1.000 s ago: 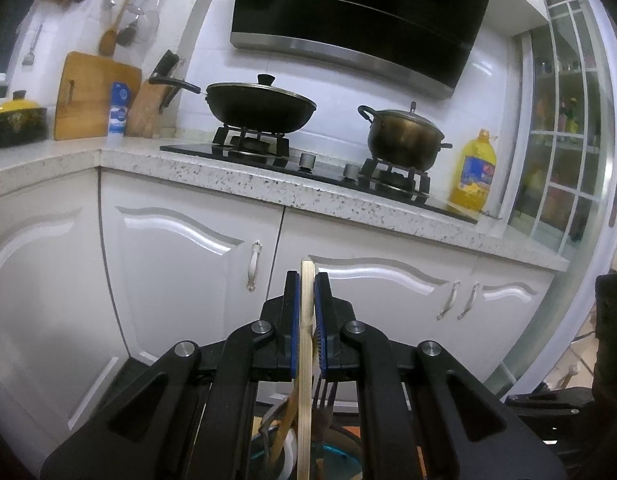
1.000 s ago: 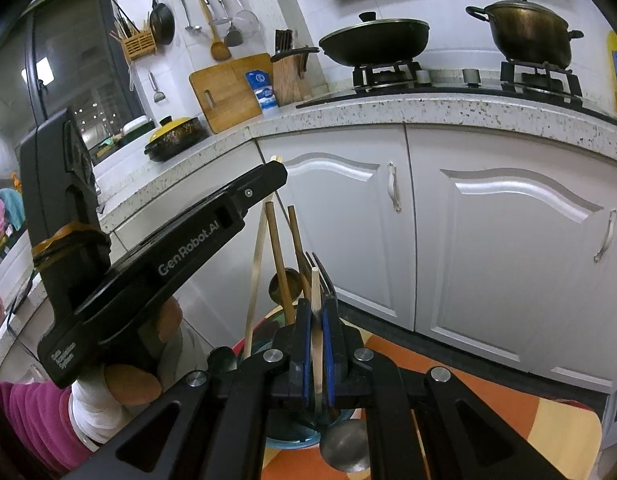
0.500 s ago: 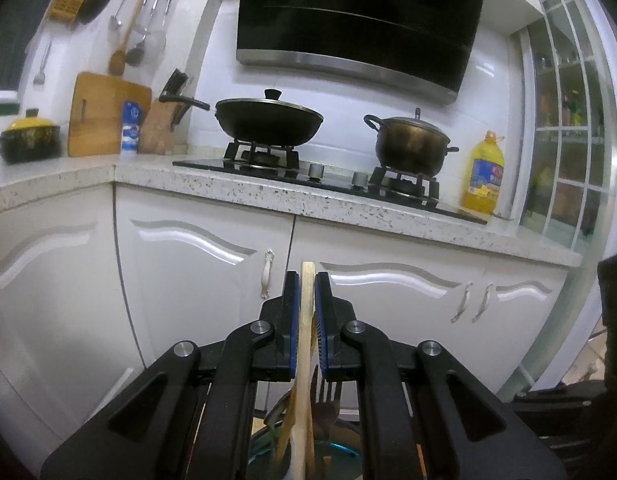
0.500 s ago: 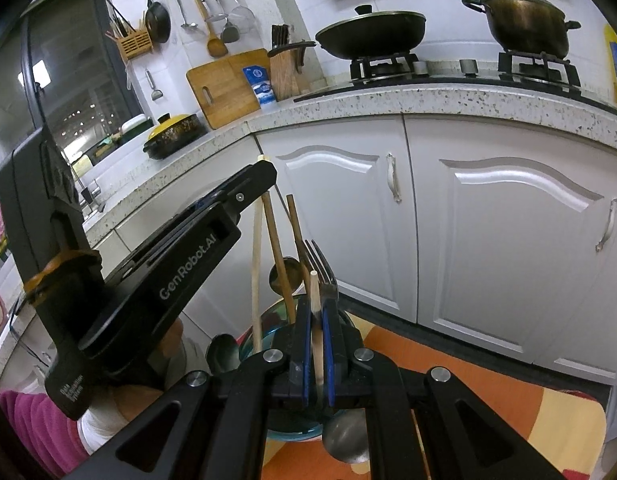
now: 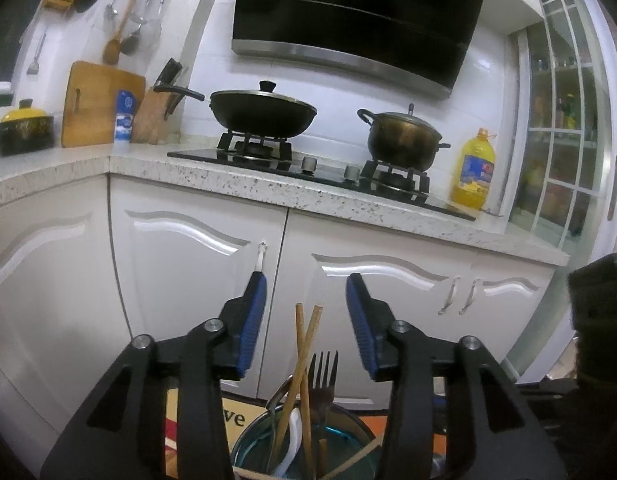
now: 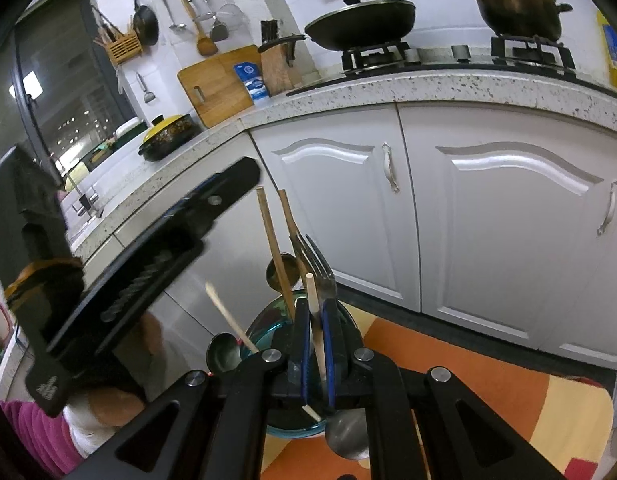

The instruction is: Organize utensils

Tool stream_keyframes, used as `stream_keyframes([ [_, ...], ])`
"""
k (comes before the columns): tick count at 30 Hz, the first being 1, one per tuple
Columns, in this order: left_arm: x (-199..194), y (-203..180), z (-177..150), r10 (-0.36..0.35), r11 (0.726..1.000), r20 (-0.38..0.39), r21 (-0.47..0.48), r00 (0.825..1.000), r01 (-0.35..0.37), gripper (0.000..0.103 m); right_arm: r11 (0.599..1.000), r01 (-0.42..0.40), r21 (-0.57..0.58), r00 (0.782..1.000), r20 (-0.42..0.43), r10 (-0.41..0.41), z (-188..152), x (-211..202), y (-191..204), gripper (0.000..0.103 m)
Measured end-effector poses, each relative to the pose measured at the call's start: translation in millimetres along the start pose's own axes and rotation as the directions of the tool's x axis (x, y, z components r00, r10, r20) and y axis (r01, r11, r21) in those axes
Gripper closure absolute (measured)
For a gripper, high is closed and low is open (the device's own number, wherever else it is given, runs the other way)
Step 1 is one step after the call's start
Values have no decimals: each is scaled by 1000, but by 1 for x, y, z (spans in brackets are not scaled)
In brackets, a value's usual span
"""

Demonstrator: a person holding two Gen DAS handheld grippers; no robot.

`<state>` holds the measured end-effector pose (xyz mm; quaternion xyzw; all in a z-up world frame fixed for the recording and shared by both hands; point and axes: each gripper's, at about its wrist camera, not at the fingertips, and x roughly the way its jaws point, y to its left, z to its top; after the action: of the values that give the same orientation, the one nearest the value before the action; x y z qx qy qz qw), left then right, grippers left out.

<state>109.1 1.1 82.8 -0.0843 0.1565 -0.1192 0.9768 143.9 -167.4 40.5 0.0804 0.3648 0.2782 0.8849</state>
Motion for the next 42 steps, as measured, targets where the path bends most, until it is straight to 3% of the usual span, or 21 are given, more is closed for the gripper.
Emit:
stream_keyframes([
  [7, -13, 6, 6, 11, 1000, -34, 1, 999, -11, 54, 999, 10, 37, 1000, 20, -11, 0, -10, -2, 84],
  [17, -46, 51, 12, 61, 995, -30, -80, 998, -63, 54, 999, 26, 40, 998, 48, -28, -4, -34, 5, 84],
  [20, -57, 68, 12, 84, 992, -32, -91, 996, -87, 47, 999, 27, 34, 997, 68, -29, -5, -46, 8, 83],
  [27, -68, 97, -16, 124, 986, -136, -90, 983, -137, 47, 999, 30, 34, 997, 66, -33, -12, -55, 14, 81],
  [34, -68, 91, -47, 146, 986, -237, -48, 961, -161, 47, 999, 48, 16, 998, 39, -48, -28, -59, 22, 81],
  [42, -72, 61, -62, 141, 990, -270, 7, 953, -144, 47, 996, 88, -29, 996, 8, -88, -50, -53, 35, 80],
])
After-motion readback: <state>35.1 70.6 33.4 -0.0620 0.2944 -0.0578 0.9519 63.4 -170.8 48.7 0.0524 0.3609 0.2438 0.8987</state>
